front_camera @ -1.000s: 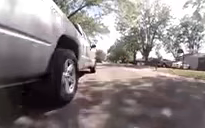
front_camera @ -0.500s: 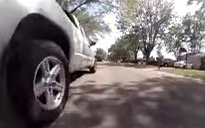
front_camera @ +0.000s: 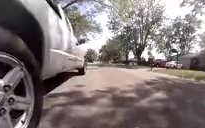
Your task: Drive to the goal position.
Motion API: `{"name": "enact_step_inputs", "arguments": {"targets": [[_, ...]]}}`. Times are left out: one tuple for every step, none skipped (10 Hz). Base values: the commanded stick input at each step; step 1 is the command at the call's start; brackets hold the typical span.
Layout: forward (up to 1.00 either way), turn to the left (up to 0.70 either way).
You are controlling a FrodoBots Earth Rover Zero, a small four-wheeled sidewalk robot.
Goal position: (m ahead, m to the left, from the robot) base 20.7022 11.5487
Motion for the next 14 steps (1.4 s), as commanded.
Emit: {"name": "enact_step_inputs", "arguments": {"targets": [[1.0,0.0],[1.0,0.0],[1.0,0.0],[1.0,0.0],[1.0,0.0],[1.0,0.0],[1.0,0.0],[1.0,0.0],[1.0,0.03],[1.0,0.06],[1.0,0.11],[1.0,0.18],[1.0,0.38],[1.0,0.21]]}}
